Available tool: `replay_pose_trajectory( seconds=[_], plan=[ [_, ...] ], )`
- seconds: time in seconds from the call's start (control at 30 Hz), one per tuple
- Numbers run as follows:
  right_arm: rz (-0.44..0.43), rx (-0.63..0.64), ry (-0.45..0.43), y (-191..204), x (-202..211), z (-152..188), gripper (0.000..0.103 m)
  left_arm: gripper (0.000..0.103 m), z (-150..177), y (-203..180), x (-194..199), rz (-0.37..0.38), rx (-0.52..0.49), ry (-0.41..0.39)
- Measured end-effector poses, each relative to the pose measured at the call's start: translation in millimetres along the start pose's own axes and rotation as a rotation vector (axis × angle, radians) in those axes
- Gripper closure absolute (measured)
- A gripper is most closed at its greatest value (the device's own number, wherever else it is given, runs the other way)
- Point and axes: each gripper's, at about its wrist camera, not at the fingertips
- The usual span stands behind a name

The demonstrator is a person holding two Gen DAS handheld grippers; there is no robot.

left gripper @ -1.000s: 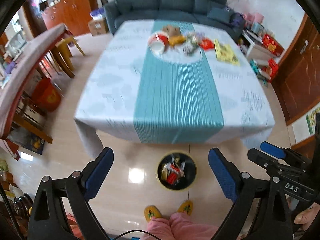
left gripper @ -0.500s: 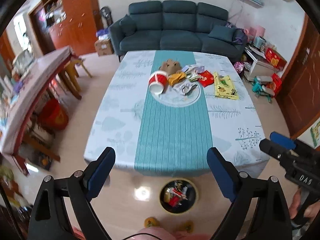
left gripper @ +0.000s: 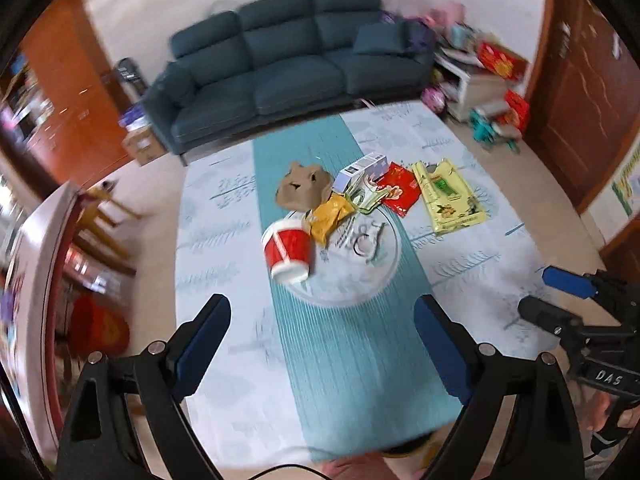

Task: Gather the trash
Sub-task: 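Grasp the yellow snack bag with left tool while right tool grasps the white tube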

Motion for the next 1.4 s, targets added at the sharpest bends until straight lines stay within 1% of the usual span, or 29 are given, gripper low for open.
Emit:
replay_pose_trajectory(
  seconds=[0.1,0.17,0.27,0.37,0.5,0.63,0.77,0.83,0.87,0.9,0.93,1.0,1.03,1.17,1.23,1.33,1.4],
  plan=[
    [0.019,-0.102,0.035,4,-34,-23,0.041,0.011,-31,21,-42,0.052,-0.053,0.069],
    [0.037,-0.138,0.064,10,-57,-34,0.041,0.011,-48,33,-75,0.085,-0.09,0.113],
    [0.081,-0.181,0.098,19,-95,-47,0.041,0.012,-63,44,-120,0.115,-0.123,0.179],
    [0.105,-0.246,0.139,25,-128,-54,0.041,0.018,-76,55,-174,0.144,-0.147,0.263],
    [0.13,-0.296,0.182,31,-160,-55,0.041,0.022,-85,68,-225,0.165,-0.137,0.334],
    [0.144,-0.321,0.215,36,-182,-54,0.041,0.031,-89,81,-268,0.184,-0.103,0.413],
    [0.149,-0.328,0.23,42,-195,-56,0.041,0.034,-90,90,-290,0.211,-0.068,0.446],
    [0.154,-0.328,0.239,46,-202,-57,0.041,0.048,-90,93,-296,0.224,-0.055,0.459],
    [0.155,-0.328,0.241,47,-205,-59,0.041,0.048,-90,96,-300,0.232,-0.043,0.464],
    [0.157,-0.327,0.245,49,-208,-60,0.041,0.056,-90,98,-301,0.244,-0.034,0.465],
    [0.16,-0.324,0.247,51,-211,-63,0.041,0.062,-89,100,-302,0.252,-0.024,0.464],
    [0.164,-0.317,0.25,55,-216,-66,0.041,0.072,-91,106,-302,0.26,-0.017,0.461],
    [0.168,-0.313,0.252,57,-220,-68,0.041,0.074,-90,109,-302,0.268,-0.01,0.46],
    [0.198,-0.306,0.273,65,-232,-72,0.041,0.079,-86,124,-299,0.292,0.036,0.443],
    [0.22,-0.304,0.282,71,-237,-73,0.041,0.086,-81,128,-298,0.307,0.04,0.443],
    [0.258,-0.296,0.288,80,-244,-75,0.041,0.086,-73,135,-293,0.31,0.043,0.432],
    [0.292,-0.285,0.292,87,-251,-77,0.041,0.086,-75,138,-288,0.326,0.062,0.428]
  ],
)
Point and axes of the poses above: each gripper's, at about its wrist camera, not at the fingertips, and x roughly against the way its jaws point, y to its left, z to its underside, and after that the axes turned 14 degrees about z, right-handed
